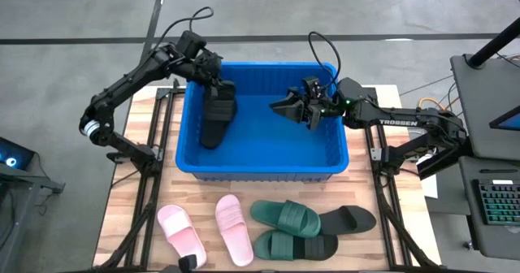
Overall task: Pick and place slides into bin
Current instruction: Put the black slipper into the blue bin
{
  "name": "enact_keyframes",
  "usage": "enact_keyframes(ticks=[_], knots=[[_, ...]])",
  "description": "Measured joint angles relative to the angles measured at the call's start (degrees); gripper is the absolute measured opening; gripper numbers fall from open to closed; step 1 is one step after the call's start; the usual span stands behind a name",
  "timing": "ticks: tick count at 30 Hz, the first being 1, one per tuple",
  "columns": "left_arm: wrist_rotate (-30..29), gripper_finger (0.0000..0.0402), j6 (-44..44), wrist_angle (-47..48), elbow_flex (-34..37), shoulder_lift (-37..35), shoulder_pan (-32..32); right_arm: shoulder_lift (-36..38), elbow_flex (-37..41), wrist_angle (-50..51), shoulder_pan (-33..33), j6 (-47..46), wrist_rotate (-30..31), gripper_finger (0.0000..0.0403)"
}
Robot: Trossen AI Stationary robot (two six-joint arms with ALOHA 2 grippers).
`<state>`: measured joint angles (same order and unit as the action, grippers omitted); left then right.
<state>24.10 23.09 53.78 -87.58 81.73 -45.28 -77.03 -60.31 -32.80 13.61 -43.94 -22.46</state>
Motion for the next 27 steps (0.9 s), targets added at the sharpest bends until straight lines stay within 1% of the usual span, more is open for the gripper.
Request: enact_keyframes(ticks=[6,11,17,27], knots=[[0.3,0.0024,0.4,-0.8,1.6,0.0,-0.2,0.0,0.0,0.0,0.0,0.0,0.0,0.015],[0.4,0.0024,0.4,-1.4,4.8,0.0,-0.6,0.0,0.0,0.0,0.0,0.0,0.0,0.0148],[-0.3,0.0024,0.3,-5.4,8.6,0.0,-1.3,0.0,0.0,0.0,0.0,0.0,0.0,0.015],[-0.9,0.0024,0.3,-8.6,8.9,0.3,-2.3,0.0,0.0,0.0,-0.2,-0.2,0.2,0.0149]])
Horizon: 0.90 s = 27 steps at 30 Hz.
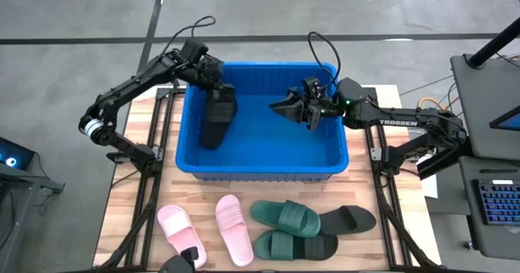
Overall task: Pick and place slides into bin
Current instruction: Put the black slipper into the blue bin
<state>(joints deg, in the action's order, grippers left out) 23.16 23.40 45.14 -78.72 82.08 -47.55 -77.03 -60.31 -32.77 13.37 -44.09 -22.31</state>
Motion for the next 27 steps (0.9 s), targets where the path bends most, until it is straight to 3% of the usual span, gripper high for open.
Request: enact_keyframes(ticks=[4,27], knots=[[-3.4,0.0024,0.0,-1.9,0.0,0.0,-0.1,0.0,0.0,0.0,0.0,0.1,0.1,0.0146],[-4.9,0.0024,0.9,-1.6,0.3,1.7,-0.2,0.0,0.0,1.3,-0.1,0.6,0.9,0.0145]])
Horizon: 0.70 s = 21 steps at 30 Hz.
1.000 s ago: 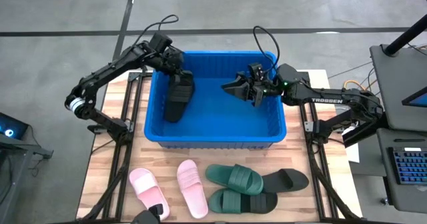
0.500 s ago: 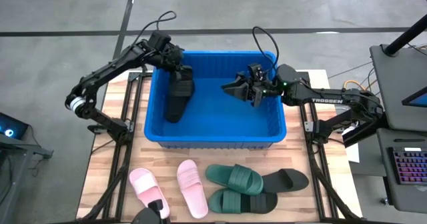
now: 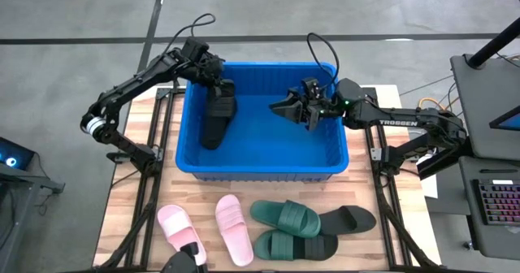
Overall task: Pick and place slides into bin
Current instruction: Put the black slipper into the blue bin
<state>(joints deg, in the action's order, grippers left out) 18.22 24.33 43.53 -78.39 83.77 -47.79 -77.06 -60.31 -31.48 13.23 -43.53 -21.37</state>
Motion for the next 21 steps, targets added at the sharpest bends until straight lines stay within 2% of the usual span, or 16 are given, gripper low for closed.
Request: enact_keyframes(ticks=[21], knots=[[5.2,0.0023,-4.3,5.6,0.4,0.1,-1.4,0.0,0.0,0.0,0.0,0.0,0.0,0.0137]])
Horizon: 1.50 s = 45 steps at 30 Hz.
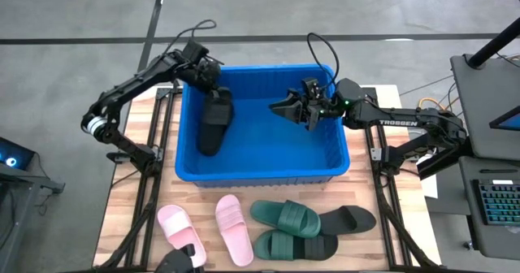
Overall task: Pick and place slides into bin
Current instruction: Put the black slipper into the blue bin
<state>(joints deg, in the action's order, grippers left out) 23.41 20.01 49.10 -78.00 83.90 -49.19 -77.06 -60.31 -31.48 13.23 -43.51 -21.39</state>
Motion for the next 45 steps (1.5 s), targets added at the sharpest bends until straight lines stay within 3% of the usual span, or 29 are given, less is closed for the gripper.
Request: enact_keyframes(ticks=[15,36,45], knots=[[0.0,0.0023,0.4,-1.6,-1.0,-0.1,-1.1,0.0,0.0,0.0,0.0,0.5,0.0,0.0137],[-12.9,0.0023,4.2,-1.5,-1.1,3.9,-1.0,0.0,0.0,0.2,0.0,1.0,0.0,0.0137],[-14.2,0.01,5.5,-1.4,-1.1,2.2,-1.1,0.1,0.0,1.3,0.0,2.2,0.4,0.0137]])
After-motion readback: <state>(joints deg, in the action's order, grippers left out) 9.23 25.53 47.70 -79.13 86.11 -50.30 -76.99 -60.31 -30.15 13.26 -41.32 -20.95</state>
